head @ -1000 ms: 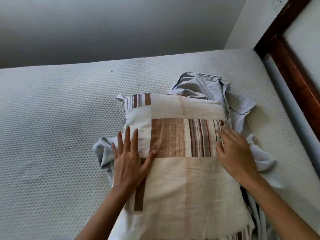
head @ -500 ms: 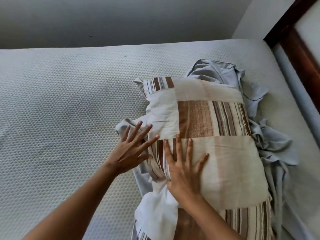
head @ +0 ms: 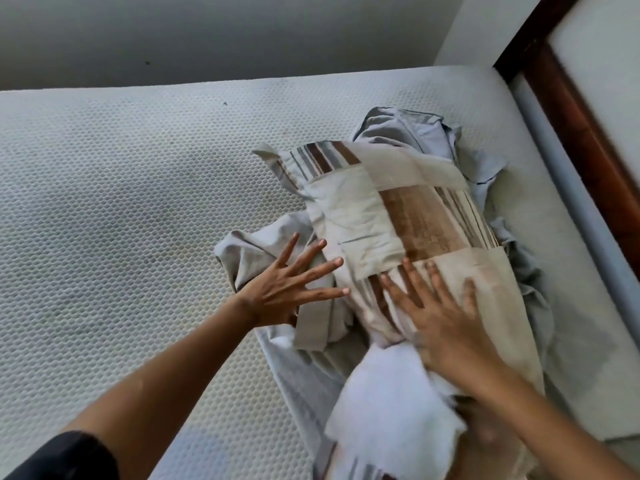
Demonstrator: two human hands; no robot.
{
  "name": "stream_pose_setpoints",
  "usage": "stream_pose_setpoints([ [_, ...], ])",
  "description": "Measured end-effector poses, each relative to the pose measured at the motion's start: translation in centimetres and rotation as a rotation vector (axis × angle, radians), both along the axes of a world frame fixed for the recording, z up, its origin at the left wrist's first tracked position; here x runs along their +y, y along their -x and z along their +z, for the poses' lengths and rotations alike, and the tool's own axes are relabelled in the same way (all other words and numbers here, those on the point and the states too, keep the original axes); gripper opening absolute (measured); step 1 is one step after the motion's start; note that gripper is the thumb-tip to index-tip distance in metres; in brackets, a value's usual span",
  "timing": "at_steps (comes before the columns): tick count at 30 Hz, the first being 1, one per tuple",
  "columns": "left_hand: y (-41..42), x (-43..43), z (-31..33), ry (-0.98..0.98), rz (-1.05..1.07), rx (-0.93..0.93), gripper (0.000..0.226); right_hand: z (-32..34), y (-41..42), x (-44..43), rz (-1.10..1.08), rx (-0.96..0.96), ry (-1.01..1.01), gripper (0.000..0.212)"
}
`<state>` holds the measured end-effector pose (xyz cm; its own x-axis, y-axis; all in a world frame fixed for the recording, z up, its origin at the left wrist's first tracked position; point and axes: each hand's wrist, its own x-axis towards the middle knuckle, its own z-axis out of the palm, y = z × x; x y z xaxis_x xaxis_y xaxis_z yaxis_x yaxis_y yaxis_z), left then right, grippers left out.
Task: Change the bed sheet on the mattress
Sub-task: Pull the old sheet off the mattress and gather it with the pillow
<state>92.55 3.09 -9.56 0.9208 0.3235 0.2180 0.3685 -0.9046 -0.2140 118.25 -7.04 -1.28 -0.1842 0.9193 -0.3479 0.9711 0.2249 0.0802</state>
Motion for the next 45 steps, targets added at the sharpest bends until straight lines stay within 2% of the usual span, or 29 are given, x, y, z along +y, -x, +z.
stream_pose_setpoints([
  [2,0.4,0.1,-0.8,-0.021,-0.017,-0.011,0.114,-1.6,3.2,-0.6,-0.057,0.051,0.128,0.11],
  [3,0.6,0.2,-1.2,-0.016,-0.017,-0.018,0.106,-2.6,4.8,-0.9,-0.061,0.08,0.104,0.112],
  [5,0.6,0.6,-1.7,0.007,-0.002,-0.031,0.099,-4.2,7.0,-1.5,-0.078,0.06,-0.081,0.123],
  [8,-0.2,1.5,-2.6,0.051,0.006,-0.043,0.094,-5.6,9.7,-2.6,-0.31,0.104,-0.223,0.127],
  [12,-1.9,3.5,-2.3,0.089,-0.042,-0.034,0.102,-5.3,15.8,-2.6,-0.61,0.169,-0.256,0.135],
  [16,-2.4,4.6,-2.0,0.058,-0.064,-0.049,0.111,-9.1,17.8,0.5,-0.906,0.203,-0.279,0.151],
  [18,-2.4,4.9,-2.4,0.031,-0.086,-0.015,0.118,-11.5,16.7,1.7,-0.921,0.189,-0.352,0.14],
  [20,-2.5,5.4,-2.6,0.042,-0.123,0.045,0.111,-13.1,15.5,2.2,-0.878,0.173,-0.446,0.122],
  [22,-2.5,6.1,-2.5,0.09,-0.142,0.134,0.115,-13.7,14.3,2.1,-0.811,0.139,-0.577,0.082],
  [24,-2.8,6.2,-2.2,0.153,-0.178,0.201,0.135,-13.5,12.6,1.8,-0.764,0.111,-0.659,0.042],
  [26,-3.3,5.9,-1.6,0.151,-0.211,0.218,0.147,-12.0,10.6,1.1,-0.685,0.07,-0.67,0.032],
  [28,-4.0,5.2,-1.5,0.129,-0.205,0.179,0.147,-10.0,8.8,-0.1,-0.572,0.09,-0.659,0.037],
  [30,-5.5,3.9,-1.0,0.135,-0.149,0.056,0.132,-7.6,7.5,-1.3,-0.516,0.146,-0.634,0.046],
  [33,-8.8,2.8,0.9,0.143,-0.143,-0.219,0.063,-3.8,5.3,-2.3,-0.5,0.192,-0.608,0.057],
  [35,-11.0,3.0,2.4,0.114,-0.164,-0.328,0.035,-1.8,4.1,-2.7,-0.49,0.161,-0.63,0.061],
  [37,-12.7,3.1,4.0,0.089,-0.205,-0.388,0.023,-0.5,3.4,-2.9,-0.517,0.105,-0.651,0.062],
  [41,-11.4,2.8,3.6,0.061,-0.239,-0.365,0.018,-1.9,4.9,-3.6,-0.546,0.024,-0.653,0.06],
  [45,-5.3,-0.9,0.3,0.081,-0.297,-0.257,0.022,-6.8,8.7,-7.7,-0.468,0.142,-0.637,0.034],
])
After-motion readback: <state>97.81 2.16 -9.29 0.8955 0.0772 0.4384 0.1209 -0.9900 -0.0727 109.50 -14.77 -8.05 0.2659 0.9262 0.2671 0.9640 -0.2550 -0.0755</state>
